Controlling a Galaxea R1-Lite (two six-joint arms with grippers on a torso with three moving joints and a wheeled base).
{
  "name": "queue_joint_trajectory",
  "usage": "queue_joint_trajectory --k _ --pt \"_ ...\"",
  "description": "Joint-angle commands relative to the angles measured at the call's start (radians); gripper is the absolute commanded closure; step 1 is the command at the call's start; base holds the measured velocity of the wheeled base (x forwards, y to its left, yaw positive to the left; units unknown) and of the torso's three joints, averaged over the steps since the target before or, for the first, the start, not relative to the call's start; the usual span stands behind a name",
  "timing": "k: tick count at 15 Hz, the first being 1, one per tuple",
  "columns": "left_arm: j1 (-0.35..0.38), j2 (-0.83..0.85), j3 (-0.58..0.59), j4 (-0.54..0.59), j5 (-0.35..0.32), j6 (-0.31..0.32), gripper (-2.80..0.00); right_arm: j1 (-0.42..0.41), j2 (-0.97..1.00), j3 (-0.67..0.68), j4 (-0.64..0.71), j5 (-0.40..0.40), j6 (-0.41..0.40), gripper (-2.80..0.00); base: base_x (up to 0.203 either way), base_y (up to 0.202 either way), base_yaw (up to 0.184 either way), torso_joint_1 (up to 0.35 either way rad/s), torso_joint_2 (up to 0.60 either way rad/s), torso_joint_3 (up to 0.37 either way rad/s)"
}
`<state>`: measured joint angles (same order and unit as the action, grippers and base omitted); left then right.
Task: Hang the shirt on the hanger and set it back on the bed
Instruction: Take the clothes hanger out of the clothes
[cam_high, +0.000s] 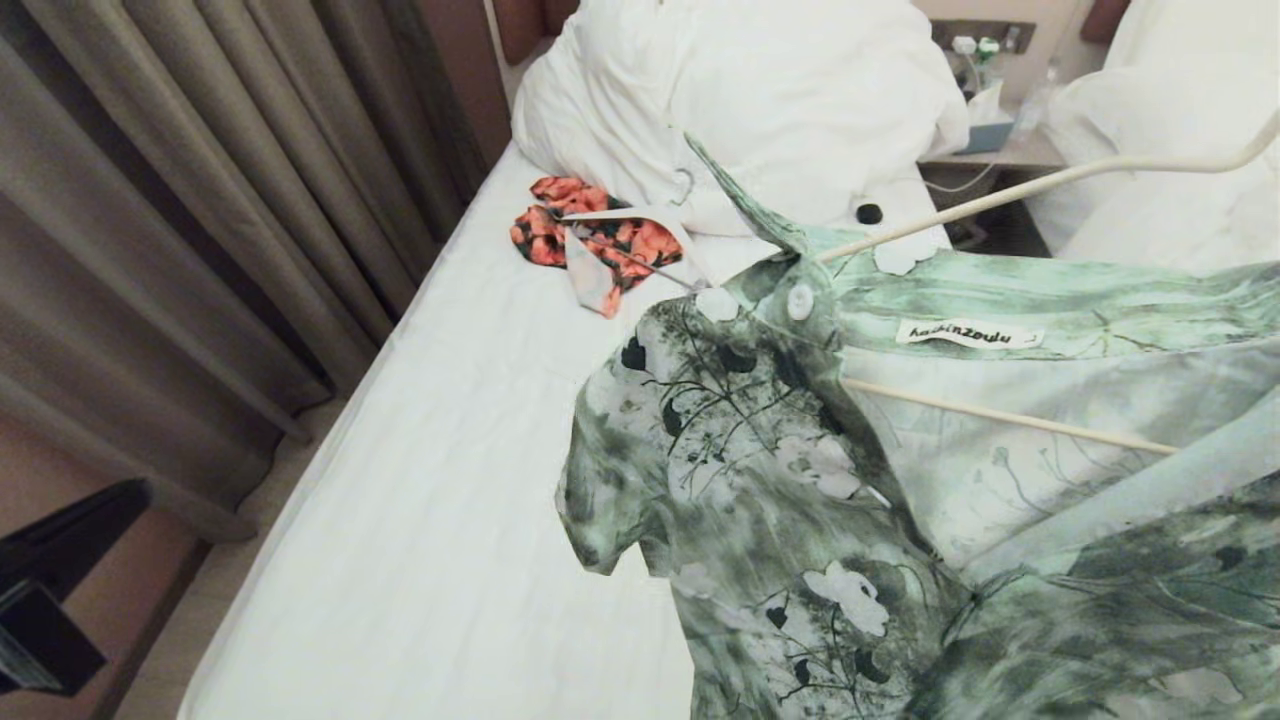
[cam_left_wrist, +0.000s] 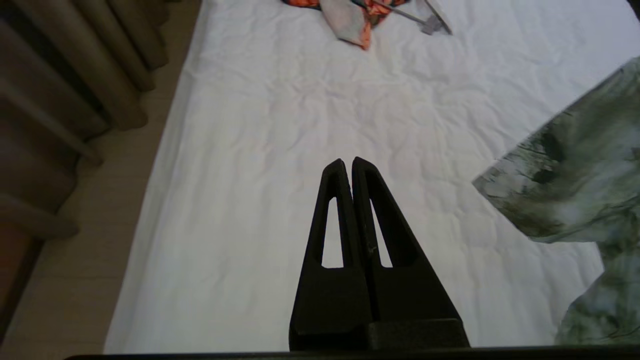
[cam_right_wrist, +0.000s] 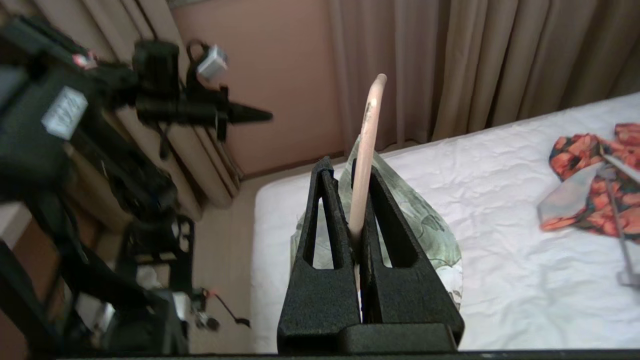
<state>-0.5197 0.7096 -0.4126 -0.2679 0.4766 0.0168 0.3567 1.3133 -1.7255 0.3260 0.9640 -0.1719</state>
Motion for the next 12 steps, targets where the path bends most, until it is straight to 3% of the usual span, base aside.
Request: queue_joint_trajectory --k 1,3,7,12 --pt "0.029 -0.012 0.007 -0.002 0.004 0.0 0.0 -0.074 0.035 -0.006 0.002 0.081 -0.033 0.0 0.0 0.0 0.0 0.152 -0.35 -0.206" --pt "0.044 -0.046 0.033 -0.001 0.004 0.0 0.0 -0.092 0.077 -0.048 0.002 0.11 -0.113 0.0 0.0 0.0 0.0 0.151 -0.35 -0.204" --pt "0.061 -0.101 0.058 0.036 0.004 0.0 0.0 -0.094 0.102 -0.081 -0.025 0.12 -0.159 0.0 0.0 0.0 0.0 0.143 -0.34 -0.188" --pt "0.097 -0.139 0.069 0.043 0.004 0.002 0.0 -0.094 0.181 -0.115 -0.266 0.177 -0.107 0.0 0.0 0.0 0.0 0.039 -0.1 -0.052"
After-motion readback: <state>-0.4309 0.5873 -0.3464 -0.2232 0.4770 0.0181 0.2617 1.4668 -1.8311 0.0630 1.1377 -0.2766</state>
